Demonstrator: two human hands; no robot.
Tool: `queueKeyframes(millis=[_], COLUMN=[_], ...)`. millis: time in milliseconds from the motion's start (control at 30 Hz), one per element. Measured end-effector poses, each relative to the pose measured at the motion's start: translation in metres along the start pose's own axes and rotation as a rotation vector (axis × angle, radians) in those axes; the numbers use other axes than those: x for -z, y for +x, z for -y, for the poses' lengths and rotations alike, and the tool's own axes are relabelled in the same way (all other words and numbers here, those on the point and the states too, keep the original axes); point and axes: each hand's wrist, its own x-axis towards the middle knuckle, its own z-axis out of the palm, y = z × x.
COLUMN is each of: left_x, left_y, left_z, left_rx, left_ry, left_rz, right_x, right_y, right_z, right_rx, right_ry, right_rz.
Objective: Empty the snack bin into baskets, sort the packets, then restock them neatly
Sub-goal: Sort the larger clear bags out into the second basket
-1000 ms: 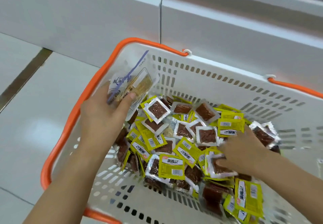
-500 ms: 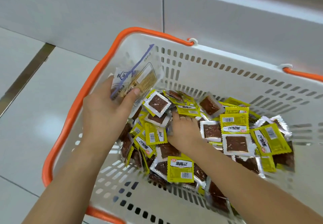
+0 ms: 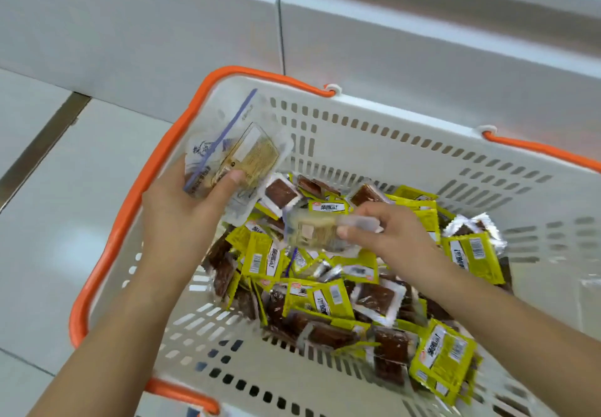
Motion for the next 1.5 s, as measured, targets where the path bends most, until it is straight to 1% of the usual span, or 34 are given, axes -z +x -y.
queueKeyframes(millis=[33,133,233,300,367,467,567,633,700,733,767,833,900,933,1000,1067,1167,1233,1300,1333,1400,1500], left_x=[0.001,0.004,-0.005,-0.021,-0.042,-0.077,-0.115,-0.137,-0.159,-0.170,-0.179,-0.187,-0.177,-0.166,-0.139,-0.108,-0.062,-0.034,-0.009,0.002,0.016,0.014], left_y=[-0.004,-0.021,-0.047,-0.066,-0.087,-0.124,-0.168,-0.197,-0.219,-0.227,-0.229,-0.227,-0.219,-0.213,-0.198,-0.181,-0.150,-0.127,-0.103,-0.089,-0.062,-0.028], left_z=[-0.002,-0.023,-0.064,-0.100,-0.135,-0.186,-0.230,-0.255,-0.274,-0.283,-0.289,-0.297,-0.299,-0.297,-0.288,-0.272,-0.235,-0.203,-0.169,-0.151,-0.117,-0.069], left_rx=[0.023,0.074,0.201,0.284,0.334,0.293,0.195,0.093,0.016,-0.045,-0.119,-0.231,-0.277,-0.288,-0.253,-0.169,0.016,0.125,0.205,0.228,0.246,0.210], left_ry=[-0.034,-0.028,-0.156,-0.268,-0.320,-0.325,-0.273,-0.190,-0.096,-0.020,0.083,0.227,0.249,0.255,0.241,0.218,0.205,0.202,0.213,0.246,0.329,0.561], left_rz=[0.012,0.071,0.121,0.222,0.407,0.717,0.991,1.138,1.259,1.285,1.268,1.166,1.122,1.123,1.090,1.000,0.891,0.837,0.765,0.715,0.614,0.565], right_x=[0.011,0.046,0.080,0.100,0.116,0.135,0.150,0.159,0.172,0.183,0.193,0.210,0.219,0.218,0.206,0.188,0.161,0.139,0.117,0.106,0.090,0.072], right_y=[-0.006,-0.036,-0.092,-0.135,-0.174,-0.228,-0.274,-0.301,-0.323,-0.336,-0.347,-0.362,-0.368,-0.367,-0.360,-0.347,-0.316,-0.292,-0.270,-0.258,-0.231,-0.185], right_z=[0.010,0.037,0.053,0.053,0.046,0.025,-0.009,-0.046,-0.089,-0.084,-0.075,-0.066,-0.079,-0.079,-0.072,-0.058,-0.024,-0.003,0.014,0.018,0.022,0.014], right_rx=[-0.010,-0.030,-0.070,-0.093,-0.103,-0.158,-0.208,-0.265,-0.256,-0.254,-0.281,-0.340,-0.388,-0.410,-0.408,-0.349,-0.215,-0.133,-0.090,-0.075,-0.061,-0.061], right_ry=[0.094,0.329,0.525,0.638,0.785,0.980,1.065,1.082,1.115,1.112,1.090,1.025,0.956,0.896,0.766,0.650,0.537,0.466,0.378,0.320,0.205,-0.010], right_rz=[-0.028,-0.101,-0.229,-0.306,-0.394,-0.548,-0.709,-0.807,-0.918,-0.955,-0.987,-1.046,-1.062,-1.063,-1.080,-1.041,-0.837,-0.660,-0.452,-0.361,-0.235,-0.075])
